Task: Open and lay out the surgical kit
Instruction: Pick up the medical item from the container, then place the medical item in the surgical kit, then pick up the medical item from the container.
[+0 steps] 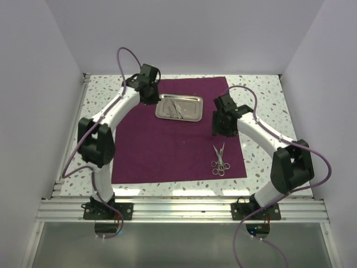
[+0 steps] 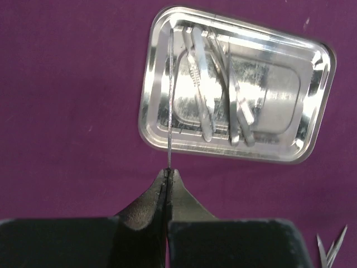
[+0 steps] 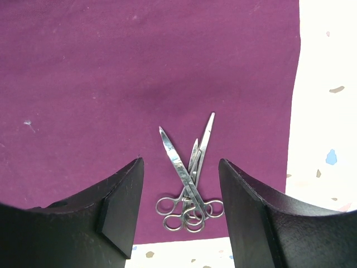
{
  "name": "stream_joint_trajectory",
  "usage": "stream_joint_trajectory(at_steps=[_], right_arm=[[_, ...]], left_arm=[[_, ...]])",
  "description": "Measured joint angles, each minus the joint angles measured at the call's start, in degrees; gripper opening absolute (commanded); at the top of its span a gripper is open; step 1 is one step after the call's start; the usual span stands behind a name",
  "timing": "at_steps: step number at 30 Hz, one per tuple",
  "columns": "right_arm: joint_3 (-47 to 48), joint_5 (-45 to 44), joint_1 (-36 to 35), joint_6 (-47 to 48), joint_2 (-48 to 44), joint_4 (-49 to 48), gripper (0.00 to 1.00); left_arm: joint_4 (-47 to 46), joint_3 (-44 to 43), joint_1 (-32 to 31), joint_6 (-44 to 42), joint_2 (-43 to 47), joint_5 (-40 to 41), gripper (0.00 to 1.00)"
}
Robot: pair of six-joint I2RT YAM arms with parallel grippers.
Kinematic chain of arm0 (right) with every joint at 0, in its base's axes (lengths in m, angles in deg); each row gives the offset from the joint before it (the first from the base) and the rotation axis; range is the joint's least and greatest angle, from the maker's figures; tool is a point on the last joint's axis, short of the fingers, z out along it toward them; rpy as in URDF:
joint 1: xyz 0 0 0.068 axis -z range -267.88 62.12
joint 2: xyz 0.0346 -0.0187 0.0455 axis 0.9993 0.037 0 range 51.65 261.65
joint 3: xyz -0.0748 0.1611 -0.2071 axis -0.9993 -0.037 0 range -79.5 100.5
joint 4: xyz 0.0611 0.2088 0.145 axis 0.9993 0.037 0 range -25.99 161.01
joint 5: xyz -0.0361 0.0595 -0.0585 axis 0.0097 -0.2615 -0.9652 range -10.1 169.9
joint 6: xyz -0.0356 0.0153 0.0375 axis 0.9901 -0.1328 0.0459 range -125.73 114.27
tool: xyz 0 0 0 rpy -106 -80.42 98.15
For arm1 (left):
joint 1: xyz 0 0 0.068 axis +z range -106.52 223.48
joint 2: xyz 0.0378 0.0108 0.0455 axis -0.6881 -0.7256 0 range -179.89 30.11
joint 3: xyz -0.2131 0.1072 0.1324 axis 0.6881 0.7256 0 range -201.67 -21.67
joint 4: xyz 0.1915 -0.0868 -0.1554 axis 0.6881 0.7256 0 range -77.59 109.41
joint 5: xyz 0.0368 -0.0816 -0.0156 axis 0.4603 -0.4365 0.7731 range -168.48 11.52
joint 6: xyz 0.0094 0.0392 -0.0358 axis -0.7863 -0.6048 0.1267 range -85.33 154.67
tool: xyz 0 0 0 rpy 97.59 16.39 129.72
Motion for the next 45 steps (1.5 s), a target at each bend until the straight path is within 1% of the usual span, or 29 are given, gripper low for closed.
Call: stream_joint_trajectory(at_steps=[4,7,9,11,14,18,19,21,22,23,25,26,29,31,38,45], right_arm=[[0.0,0.0,0.0,0.2,0.0,0.0,0.59],[0.0,0.2,0.0,0.3,0.0,-0.1,0.59],[0.0,0.5,0.0,0.3,0.0,-0.1,0.59],[0.0,0.8,0.0,0.2,0.0,-0.1,0.59],[0.0,1.6,0.0,0.2,0.0,-0.1,0.59],[0.0,1.6,0.0,0.3,0.3,-0.1,0.58],[0.0,1.6,0.0,0.3,0.3,-0.1,0.59],[0.0,1.6,0.0,0.3,0.3,-0.1,0.59],[0.0,1.6,0.0,0.3,0.3,-0.1,0.59],[0.0,1.6,0.0,0.3,0.3,-0.1,0.59],[-0.1,1.5,0.0,0.3,0.2,-0.1,0.59],[-0.3,1.5,0.0,0.3,-0.1,-0.1,0.59],[-1.6,1.5,0.0,0.2,-1.2,-0.1,0.59],[-2.6,1.5,0.0,0.2,-2.3,0.0,0.59],[-5.1,1.5,0.0,0.0,-6.6,0.5,0.59],[-8.7,1.5,0.0,-0.8,-12.2,2.8,0.58]], left_arm=[[-2.7,18.5,0.0,0.0,17.1,0.5,0.00],[-3.8,30.8,0.0,0.0,28.2,1.0,0.00],[-4.4,38.2,0.0,0.2,33.8,1.4,0.00],[-5.8,45.4,0.0,0.5,37.8,1.4,0.00],[-6.8,54.5,0.0,0.6,40.2,1.1,0.00],[-7.4,61.7,0.0,1.4,40.2,0.2,0.01],[-7.6,62.5,0.0,1.5,40.2,0.0,0.14],[-7.9,63.2,-0.1,1.5,40.2,-0.5,0.28],[-8.2,63.2,-0.1,1.4,40.3,-0.7,0.41],[-8.7,63.1,-0.2,1.3,40.3,-0.9,0.46],[-9.2,62.8,-0.3,1.4,40.5,-1.1,0.54],[-9.1,62.4,-0.3,1.4,40.4,-1.2,0.55],[-8.9,58.3,-0.3,1.4,38.5,-1.2,0.56],[-9.1,52.8,-0.3,0.9,34.9,-1.0,0.55],[-9.9,27.3,-0.3,-1.0,14.6,1.0,0.48],[-7.4,-3.2,-0.3,-1.4,-9.7,2.5,0.46]])
